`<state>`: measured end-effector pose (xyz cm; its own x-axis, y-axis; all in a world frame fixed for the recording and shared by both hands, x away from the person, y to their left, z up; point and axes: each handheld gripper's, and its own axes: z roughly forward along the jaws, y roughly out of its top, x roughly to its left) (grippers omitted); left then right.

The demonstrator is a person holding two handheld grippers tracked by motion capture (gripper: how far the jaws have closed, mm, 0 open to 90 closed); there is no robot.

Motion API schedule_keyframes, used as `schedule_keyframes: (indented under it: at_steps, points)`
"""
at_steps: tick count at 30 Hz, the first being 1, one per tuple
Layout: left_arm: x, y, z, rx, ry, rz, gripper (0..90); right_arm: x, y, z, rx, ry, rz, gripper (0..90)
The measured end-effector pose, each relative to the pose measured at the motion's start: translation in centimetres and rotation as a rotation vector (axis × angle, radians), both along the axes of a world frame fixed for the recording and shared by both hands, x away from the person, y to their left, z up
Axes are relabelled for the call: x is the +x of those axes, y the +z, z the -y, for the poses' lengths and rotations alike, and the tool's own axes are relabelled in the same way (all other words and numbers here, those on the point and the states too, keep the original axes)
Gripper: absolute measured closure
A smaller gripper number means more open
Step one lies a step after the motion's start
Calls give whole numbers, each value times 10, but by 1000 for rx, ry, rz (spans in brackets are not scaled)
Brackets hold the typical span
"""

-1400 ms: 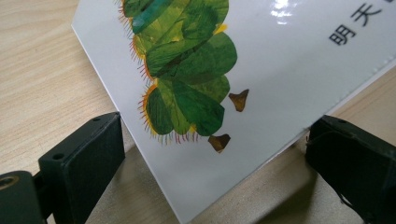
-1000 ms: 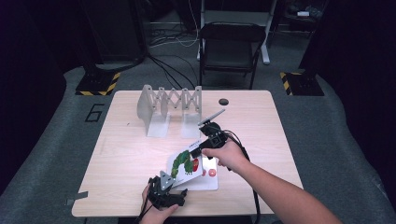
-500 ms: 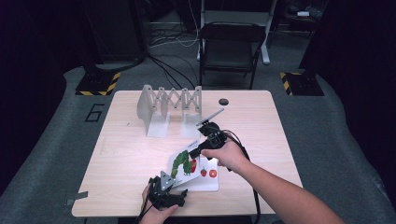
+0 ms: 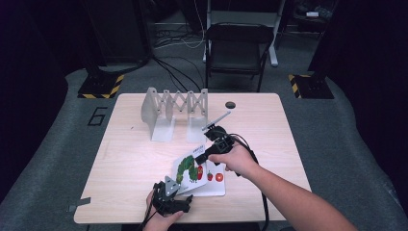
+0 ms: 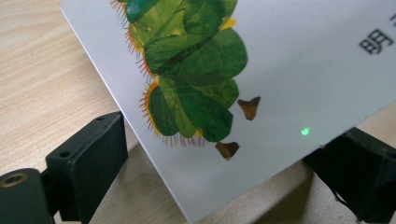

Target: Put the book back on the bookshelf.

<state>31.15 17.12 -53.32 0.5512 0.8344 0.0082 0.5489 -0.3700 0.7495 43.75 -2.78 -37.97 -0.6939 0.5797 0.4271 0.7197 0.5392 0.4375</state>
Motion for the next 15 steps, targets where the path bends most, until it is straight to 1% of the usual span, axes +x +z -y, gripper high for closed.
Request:
schedule_keyframes:
  at_steps: [1,6,7,10,14,15]
  points:
    - [0,0,-1,2,-5,0,76,1,0,1,0,12,3,707]
    - [1,1,-1,3,-12,-2,89,2,-1,3,10,15,-13,712]
    - [0,1,-1,7,-10,-6,90,2,-1,4,7,13,-14,713]
    - [1,1,-1,3,-11,-4,91,2,-2,6,14,23,-13,717]
    - [0,1,-1,-1,-7,-2,101,3,-3,9,24,44,-18,729]
    - [0,1,-1,-1,-8,-3,105,3,-3,9,29,58,-12,734]
